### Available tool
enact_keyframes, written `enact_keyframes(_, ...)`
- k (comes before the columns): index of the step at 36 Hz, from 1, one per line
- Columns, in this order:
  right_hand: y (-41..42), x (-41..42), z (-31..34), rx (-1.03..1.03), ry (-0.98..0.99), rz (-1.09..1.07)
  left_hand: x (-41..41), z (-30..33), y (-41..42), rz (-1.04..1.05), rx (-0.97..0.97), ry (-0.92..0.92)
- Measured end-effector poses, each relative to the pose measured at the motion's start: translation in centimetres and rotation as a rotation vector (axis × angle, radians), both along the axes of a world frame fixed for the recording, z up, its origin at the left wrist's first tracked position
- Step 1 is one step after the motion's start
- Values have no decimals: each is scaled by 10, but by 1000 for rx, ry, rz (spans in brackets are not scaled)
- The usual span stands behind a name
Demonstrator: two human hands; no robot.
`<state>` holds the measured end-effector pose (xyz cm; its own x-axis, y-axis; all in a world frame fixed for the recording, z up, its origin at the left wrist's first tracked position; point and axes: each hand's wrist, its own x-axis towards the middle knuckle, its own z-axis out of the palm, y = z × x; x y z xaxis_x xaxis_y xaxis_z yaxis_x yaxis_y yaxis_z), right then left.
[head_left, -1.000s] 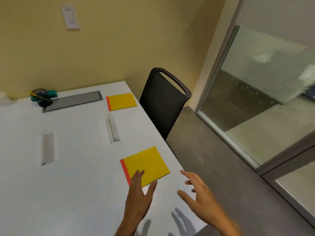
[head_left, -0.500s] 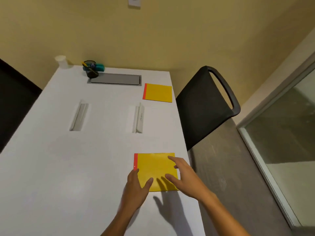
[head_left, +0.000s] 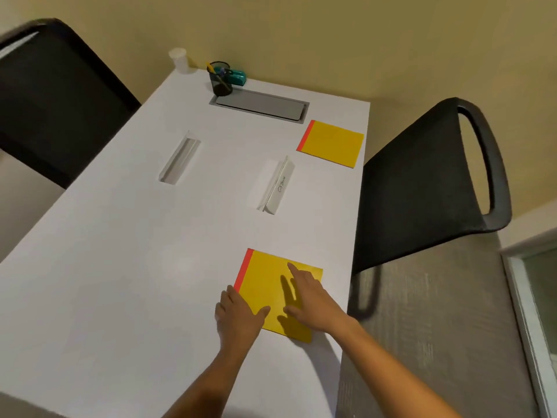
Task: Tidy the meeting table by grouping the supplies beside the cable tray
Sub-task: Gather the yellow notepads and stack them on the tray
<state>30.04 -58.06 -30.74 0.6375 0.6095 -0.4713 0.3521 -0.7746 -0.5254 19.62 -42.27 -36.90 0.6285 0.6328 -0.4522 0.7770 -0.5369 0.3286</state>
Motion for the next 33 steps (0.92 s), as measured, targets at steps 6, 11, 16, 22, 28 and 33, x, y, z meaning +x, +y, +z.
enact_keyframes(6, -17, -5, -5, 68, 52, -67, 1, -8, -17, -8, 155, 106)
enact_keyframes(11, -31, -5, -1, 111, 69, -117, 8, -4, -15, 7, 204, 152)
enact_keyframes(16, -39, -1, 7, 141, 79, -154, 12, 10, -8, 69, 200, 177)
enact_keyframes(22, -46, 1, 20, 200, 74, -180, -2, 31, -2, 140, -98, -115)
enact_keyframes(28, -64, 4, 29, 269, 103, -288, -17, 61, -8, 154, -308, -320)
enact_keyframes(33, -72, 4, 39, 278, 19, -322, -25, 93, -10, 96, -364, -399)
